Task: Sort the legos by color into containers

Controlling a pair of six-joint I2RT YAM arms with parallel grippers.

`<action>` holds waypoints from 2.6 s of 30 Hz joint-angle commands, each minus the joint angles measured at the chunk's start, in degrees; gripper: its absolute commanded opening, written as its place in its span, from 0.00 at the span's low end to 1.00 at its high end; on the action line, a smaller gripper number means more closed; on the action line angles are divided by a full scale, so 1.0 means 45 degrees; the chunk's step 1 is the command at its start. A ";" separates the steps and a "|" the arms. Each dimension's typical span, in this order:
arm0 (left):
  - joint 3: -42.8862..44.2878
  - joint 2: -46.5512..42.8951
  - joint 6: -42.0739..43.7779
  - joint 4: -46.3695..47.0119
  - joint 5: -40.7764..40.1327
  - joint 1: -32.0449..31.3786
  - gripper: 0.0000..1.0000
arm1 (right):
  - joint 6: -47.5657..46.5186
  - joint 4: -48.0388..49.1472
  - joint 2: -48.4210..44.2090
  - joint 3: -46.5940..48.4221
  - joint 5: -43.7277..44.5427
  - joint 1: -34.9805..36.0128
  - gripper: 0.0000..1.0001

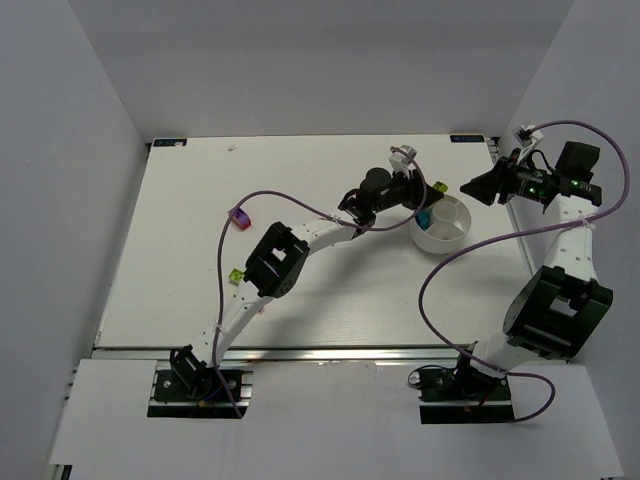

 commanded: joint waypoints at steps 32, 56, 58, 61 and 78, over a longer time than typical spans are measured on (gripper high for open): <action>-0.0965 -0.3359 0.0962 -0.0484 -0.2289 0.0420 0.59 | -0.1374 -0.0775 -0.0364 0.0017 -0.0698 -0.0117 0.58; -1.7722 -1.9877 -0.1904 -0.9425 -0.5842 0.5909 0.82 | -0.4293 0.2595 -0.1772 -0.3341 0.6775 1.0172 0.77; -1.8797 -2.0859 -0.2336 -0.9818 -0.6175 0.6104 0.83 | -0.3311 0.3810 -0.1072 -0.3168 0.8185 1.1228 0.78; -1.9753 -2.2501 -0.2769 -1.0483 -0.6704 0.6183 0.84 | -0.3600 0.3521 0.0118 -0.1978 0.7897 1.1738 0.79; -2.0323 -2.4632 -0.0776 -1.2183 -0.6197 0.6222 0.80 | -1.7921 -0.1795 0.7172 0.4079 0.5179 1.2149 0.89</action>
